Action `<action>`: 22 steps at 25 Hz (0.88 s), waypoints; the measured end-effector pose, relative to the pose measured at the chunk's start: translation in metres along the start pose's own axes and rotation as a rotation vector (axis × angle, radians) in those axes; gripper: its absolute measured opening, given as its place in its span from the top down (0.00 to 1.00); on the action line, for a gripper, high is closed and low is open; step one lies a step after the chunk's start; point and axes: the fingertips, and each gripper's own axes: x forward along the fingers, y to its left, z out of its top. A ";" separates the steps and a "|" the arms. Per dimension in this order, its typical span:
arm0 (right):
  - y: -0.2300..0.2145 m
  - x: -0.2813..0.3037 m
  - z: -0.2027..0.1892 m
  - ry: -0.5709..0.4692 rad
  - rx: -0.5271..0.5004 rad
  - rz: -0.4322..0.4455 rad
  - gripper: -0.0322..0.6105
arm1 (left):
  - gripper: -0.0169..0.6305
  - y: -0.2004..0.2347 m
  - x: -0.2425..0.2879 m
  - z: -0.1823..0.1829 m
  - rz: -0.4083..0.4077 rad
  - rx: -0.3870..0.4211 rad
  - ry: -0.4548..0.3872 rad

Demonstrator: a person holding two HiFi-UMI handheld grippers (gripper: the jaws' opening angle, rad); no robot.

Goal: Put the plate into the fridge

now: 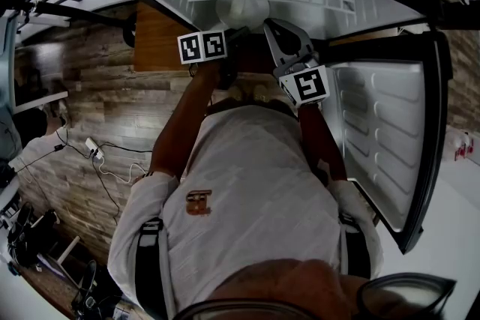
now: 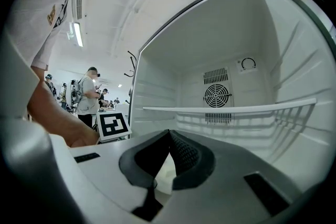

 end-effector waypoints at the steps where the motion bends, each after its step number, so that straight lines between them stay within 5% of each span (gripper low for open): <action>1: 0.000 0.000 -0.001 0.003 0.001 -0.001 0.90 | 0.79 0.000 0.000 -0.002 -0.001 0.019 0.015; 14: -0.002 -0.002 -0.002 0.000 0.007 -0.001 0.90 | 0.79 0.006 0.002 -0.027 0.003 0.218 0.223; 22: -0.002 -0.004 -0.004 0.010 0.005 0.001 0.90 | 0.82 0.010 0.005 -0.036 0.019 0.265 0.257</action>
